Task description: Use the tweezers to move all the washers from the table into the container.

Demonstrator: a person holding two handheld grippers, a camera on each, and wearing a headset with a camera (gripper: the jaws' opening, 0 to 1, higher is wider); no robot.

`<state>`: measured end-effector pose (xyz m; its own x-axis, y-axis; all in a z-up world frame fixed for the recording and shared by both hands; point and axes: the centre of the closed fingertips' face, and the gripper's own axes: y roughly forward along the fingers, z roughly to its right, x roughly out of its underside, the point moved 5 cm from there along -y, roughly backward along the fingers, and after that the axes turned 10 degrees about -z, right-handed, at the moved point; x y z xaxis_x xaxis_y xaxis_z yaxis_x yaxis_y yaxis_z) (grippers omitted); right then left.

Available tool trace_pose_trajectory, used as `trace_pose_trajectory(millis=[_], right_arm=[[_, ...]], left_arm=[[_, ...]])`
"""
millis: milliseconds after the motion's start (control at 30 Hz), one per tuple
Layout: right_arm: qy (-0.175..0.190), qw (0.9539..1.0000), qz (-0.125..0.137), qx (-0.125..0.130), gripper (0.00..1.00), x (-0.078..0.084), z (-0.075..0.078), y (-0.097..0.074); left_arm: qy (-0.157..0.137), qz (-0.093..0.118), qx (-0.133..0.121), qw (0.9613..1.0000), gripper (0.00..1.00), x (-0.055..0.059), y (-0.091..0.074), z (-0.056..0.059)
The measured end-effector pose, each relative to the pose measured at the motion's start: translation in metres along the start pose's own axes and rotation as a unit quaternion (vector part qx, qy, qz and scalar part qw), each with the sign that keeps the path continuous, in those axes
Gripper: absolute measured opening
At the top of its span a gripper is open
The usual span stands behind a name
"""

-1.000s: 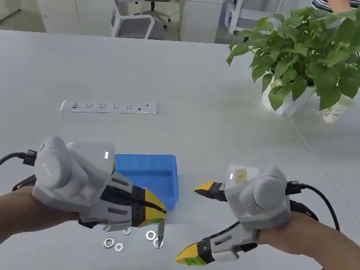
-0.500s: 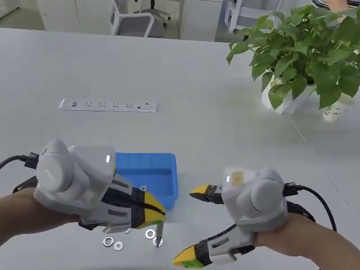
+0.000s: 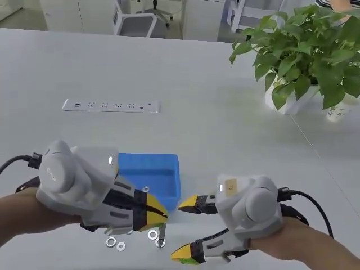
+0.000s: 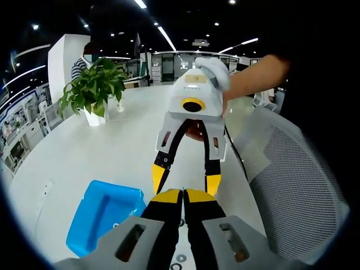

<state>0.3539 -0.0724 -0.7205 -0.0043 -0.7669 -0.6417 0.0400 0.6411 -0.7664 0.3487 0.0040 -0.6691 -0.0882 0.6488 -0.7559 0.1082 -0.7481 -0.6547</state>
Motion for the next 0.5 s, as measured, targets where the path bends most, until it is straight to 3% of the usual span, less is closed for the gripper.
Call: trace_pose_trajectory(millis=[167, 500], right_arm=[[-0.024, 0.9994, -0.025, 0.000, 0.33, 0.002, -0.001, 0.008], [-0.054, 0.9983, -0.019, -0.010, 0.19, -0.006, -0.004, 0.023]], left_arm=[[0.002, -0.002, 0.002, 1.0000, 0.05, 0.000, 0.000, 0.001], [0.003, -0.006, 0.004, 1.0000, 0.05, 0.000, -0.001, 0.002]])
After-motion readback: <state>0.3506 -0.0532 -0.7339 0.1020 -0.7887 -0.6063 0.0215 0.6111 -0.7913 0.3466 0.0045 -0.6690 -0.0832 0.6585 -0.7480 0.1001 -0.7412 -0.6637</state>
